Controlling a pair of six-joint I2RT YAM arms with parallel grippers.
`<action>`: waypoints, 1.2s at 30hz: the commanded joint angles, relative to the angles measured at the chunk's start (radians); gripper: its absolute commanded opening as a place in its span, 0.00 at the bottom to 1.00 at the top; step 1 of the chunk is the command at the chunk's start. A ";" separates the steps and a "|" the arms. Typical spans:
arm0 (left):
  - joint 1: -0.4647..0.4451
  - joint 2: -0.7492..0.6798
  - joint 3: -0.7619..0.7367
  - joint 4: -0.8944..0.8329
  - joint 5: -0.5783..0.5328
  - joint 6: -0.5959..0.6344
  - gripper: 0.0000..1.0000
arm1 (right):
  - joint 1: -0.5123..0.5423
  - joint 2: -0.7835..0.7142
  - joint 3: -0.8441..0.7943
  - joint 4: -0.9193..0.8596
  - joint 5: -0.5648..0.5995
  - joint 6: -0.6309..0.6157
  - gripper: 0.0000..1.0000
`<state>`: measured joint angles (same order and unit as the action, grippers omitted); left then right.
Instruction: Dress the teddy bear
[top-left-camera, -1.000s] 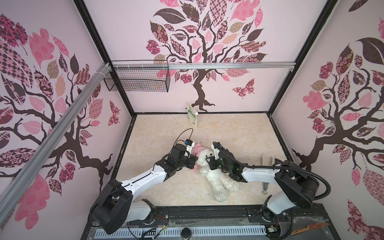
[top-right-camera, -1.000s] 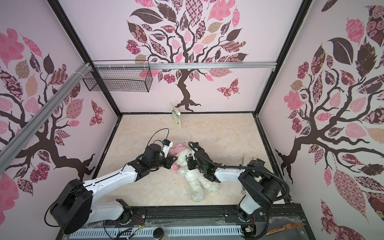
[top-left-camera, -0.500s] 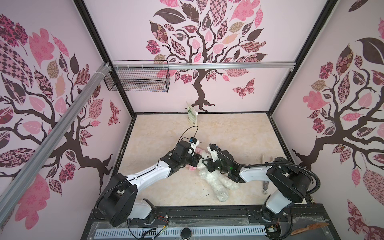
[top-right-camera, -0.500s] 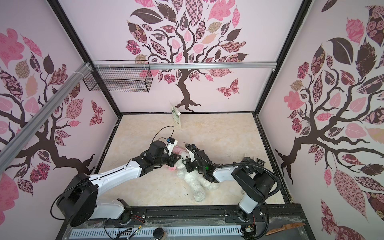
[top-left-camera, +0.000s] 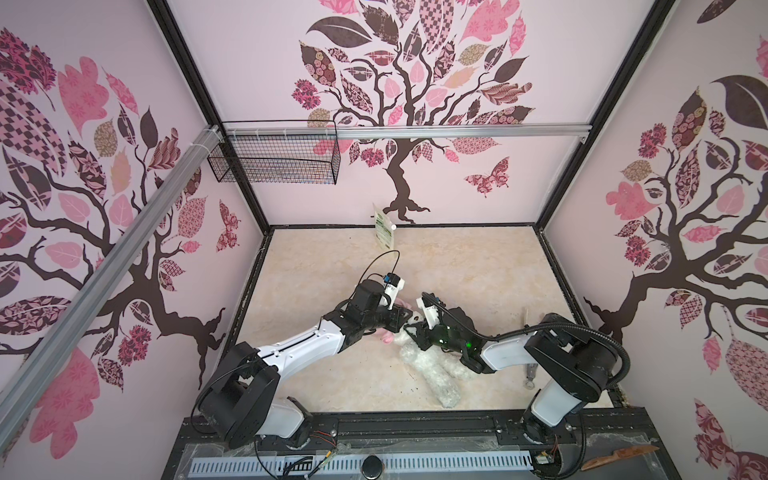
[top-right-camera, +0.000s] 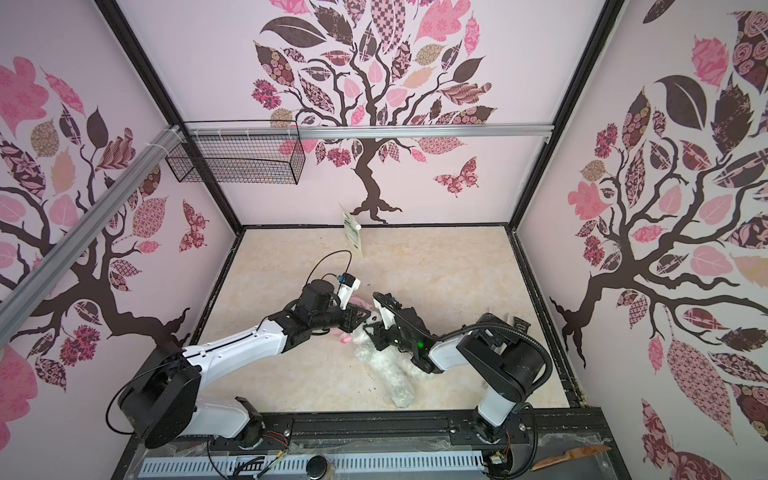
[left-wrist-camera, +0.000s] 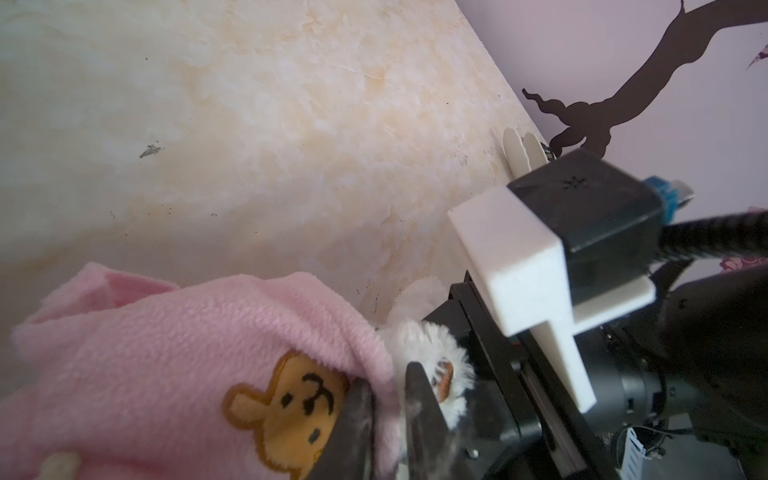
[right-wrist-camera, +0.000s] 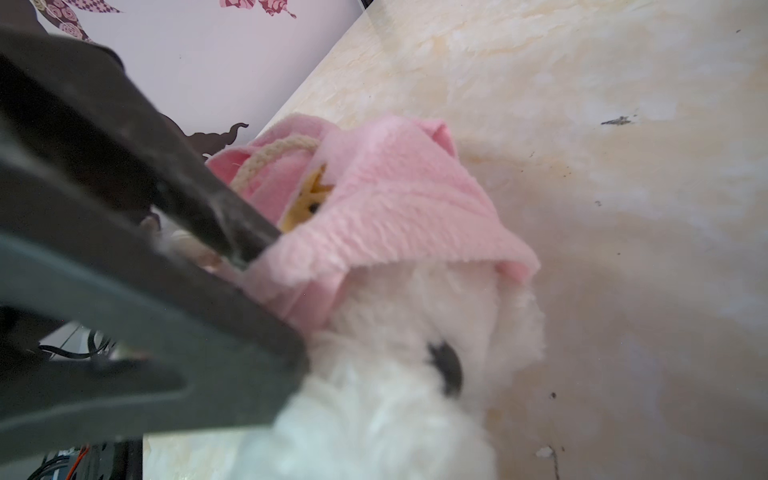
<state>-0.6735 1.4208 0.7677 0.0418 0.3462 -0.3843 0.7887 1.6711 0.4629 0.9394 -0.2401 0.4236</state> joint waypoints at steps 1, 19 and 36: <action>-0.006 0.025 0.069 0.082 0.030 -0.022 0.23 | 0.015 0.030 -0.025 0.067 -0.064 -0.002 0.15; -0.003 -0.114 0.046 -0.029 -0.055 -0.007 0.65 | 0.015 -0.004 -0.080 0.123 -0.024 -0.059 0.15; 0.139 -0.371 0.066 -0.442 -0.055 -0.111 0.56 | -0.073 -0.212 -0.194 0.107 -0.146 -0.192 0.14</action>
<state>-0.5514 1.0821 0.8021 -0.2401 0.2356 -0.4858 0.7441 1.5230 0.2790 1.0775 -0.3199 0.2943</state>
